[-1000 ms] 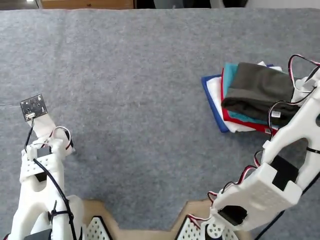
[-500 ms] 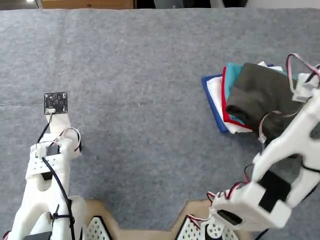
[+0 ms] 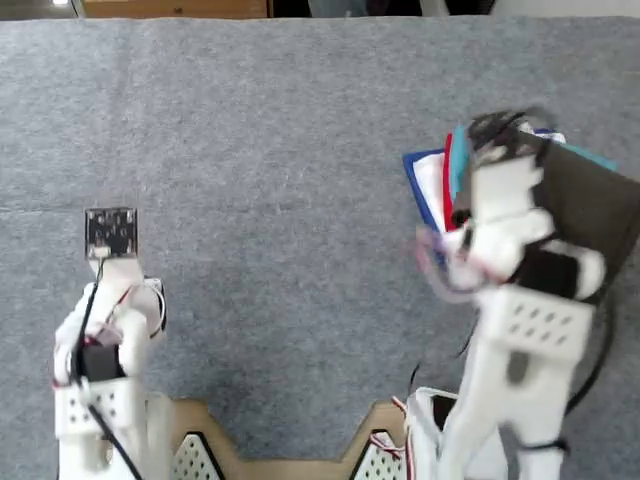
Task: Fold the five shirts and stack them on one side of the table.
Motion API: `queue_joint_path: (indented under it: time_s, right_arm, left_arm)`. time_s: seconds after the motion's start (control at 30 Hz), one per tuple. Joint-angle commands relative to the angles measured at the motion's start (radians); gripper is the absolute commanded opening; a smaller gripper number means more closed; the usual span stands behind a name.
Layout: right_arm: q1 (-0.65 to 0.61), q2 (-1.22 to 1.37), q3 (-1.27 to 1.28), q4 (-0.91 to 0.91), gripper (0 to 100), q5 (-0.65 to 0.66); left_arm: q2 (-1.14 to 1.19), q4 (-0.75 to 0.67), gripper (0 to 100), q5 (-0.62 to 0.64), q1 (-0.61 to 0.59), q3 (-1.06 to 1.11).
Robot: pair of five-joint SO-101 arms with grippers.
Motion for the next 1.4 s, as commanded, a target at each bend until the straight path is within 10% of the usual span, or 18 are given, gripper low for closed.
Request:
queue_joint_path:
  time_s: [0.0,0.7,1.37]
  right_arm:
    - [-0.087,-0.205,0.332,-0.147,1.4,0.003]
    - [-0.319,-1.040,1.020,-0.288,1.5,-0.532]
    - [-0.319,-1.041,1.018,-0.083,1.5,-0.545]
  left_arm:
    - [-0.232,0.005,3,-0.003,0.008,0.105]
    - [-0.339,0.183,3,0.002,0.007,0.242]
    - [-0.336,0.183,3,0.002,0.010,0.242]
